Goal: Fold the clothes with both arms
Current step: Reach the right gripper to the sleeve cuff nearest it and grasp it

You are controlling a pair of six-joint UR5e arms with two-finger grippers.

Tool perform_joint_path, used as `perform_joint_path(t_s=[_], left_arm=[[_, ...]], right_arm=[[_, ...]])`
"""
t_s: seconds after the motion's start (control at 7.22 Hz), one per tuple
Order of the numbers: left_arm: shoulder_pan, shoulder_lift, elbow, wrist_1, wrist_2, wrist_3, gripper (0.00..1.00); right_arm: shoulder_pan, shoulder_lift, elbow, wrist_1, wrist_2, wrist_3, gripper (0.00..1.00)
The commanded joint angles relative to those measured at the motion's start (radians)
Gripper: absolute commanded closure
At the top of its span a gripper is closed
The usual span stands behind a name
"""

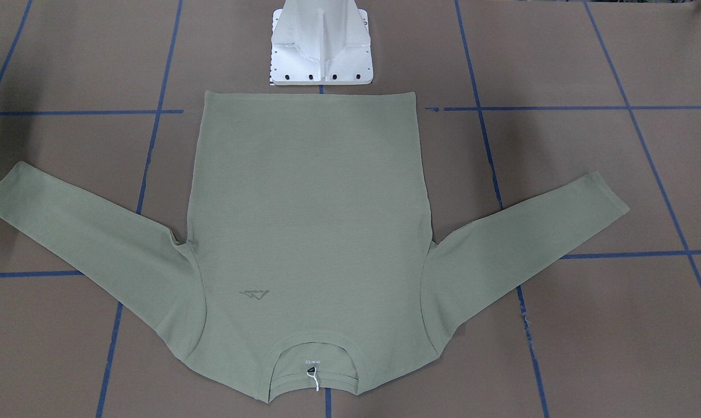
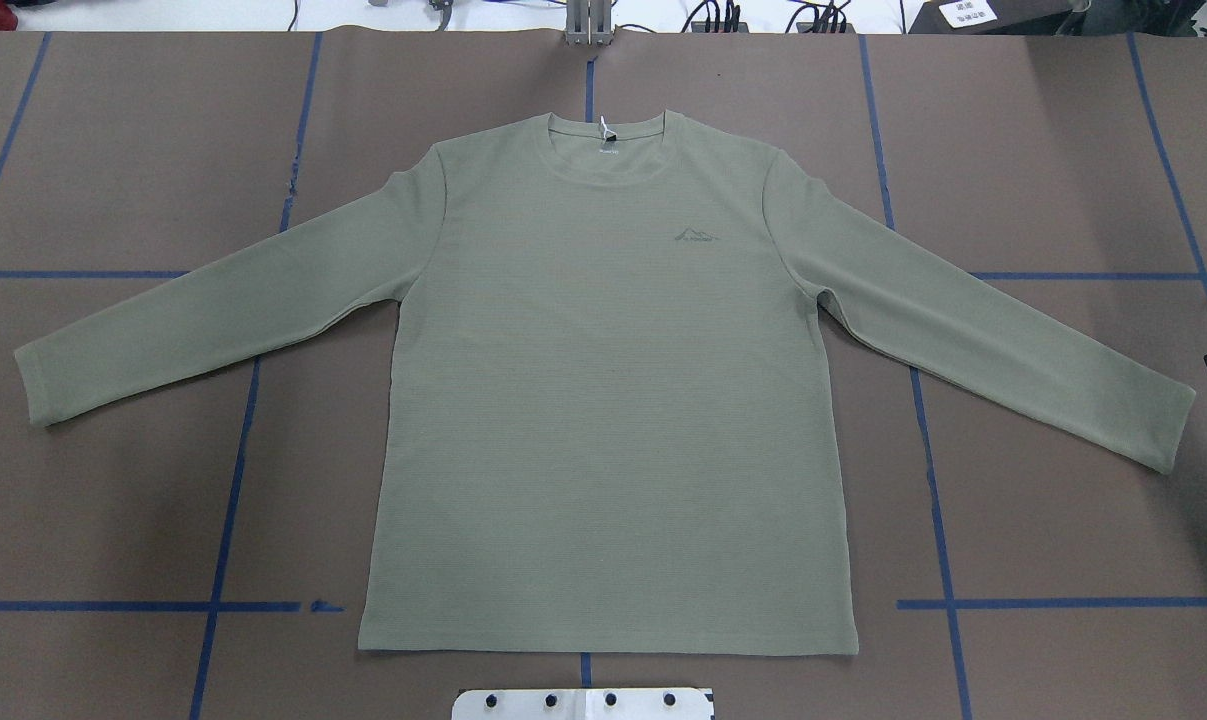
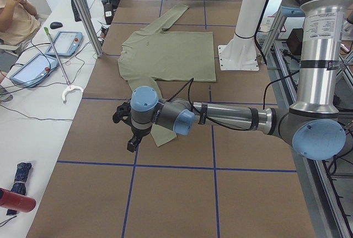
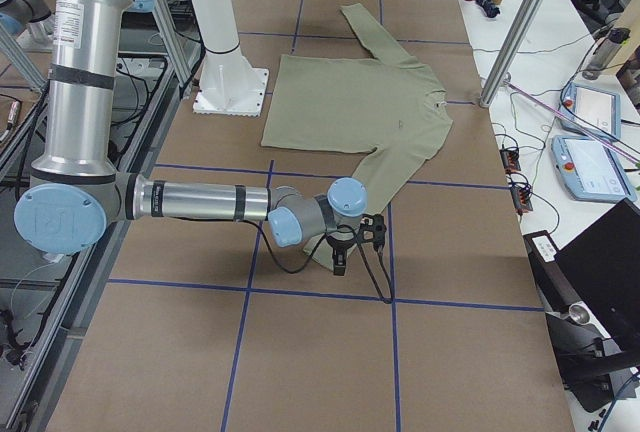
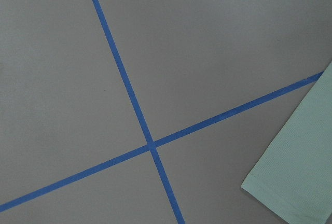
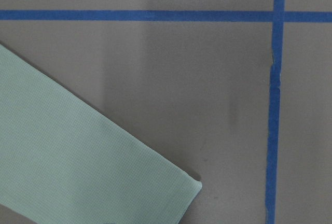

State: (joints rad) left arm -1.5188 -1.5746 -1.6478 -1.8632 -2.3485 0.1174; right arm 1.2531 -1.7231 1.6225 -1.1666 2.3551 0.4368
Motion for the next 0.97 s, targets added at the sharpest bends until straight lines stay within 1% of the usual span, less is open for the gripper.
perform_joint_path(t_s=[0.0, 0.14, 0.42, 0.69, 0.83], left_arm=[[0.002, -0.001, 0.000, -0.011, 0.000, -0.001, 0.00], [0.002, -0.001, 0.002, -0.011, 0.000, -0.001, 0.00], [0.002, -0.001, 0.002, -0.011, 0.000, -0.001, 0.00], [0.002, -0.001, -0.001, -0.011, 0.000, -0.001, 0.00], [0.002, -0.002, -0.003, -0.011, 0.000, -0.001, 0.00]], right_arm=[[-0.033, 0.002, -0.071, 0.082, 0.035, 0.052, 0.07], [-0.047, 0.020, -0.101, 0.087, 0.035, 0.053, 0.08], [-0.050, 0.097, -0.189, 0.090, 0.035, 0.053, 0.11], [-0.053, 0.103, -0.223, 0.091, 0.036, 0.051, 0.15], [-0.055, 0.103, -0.224, 0.091, 0.036, 0.053, 0.16]])
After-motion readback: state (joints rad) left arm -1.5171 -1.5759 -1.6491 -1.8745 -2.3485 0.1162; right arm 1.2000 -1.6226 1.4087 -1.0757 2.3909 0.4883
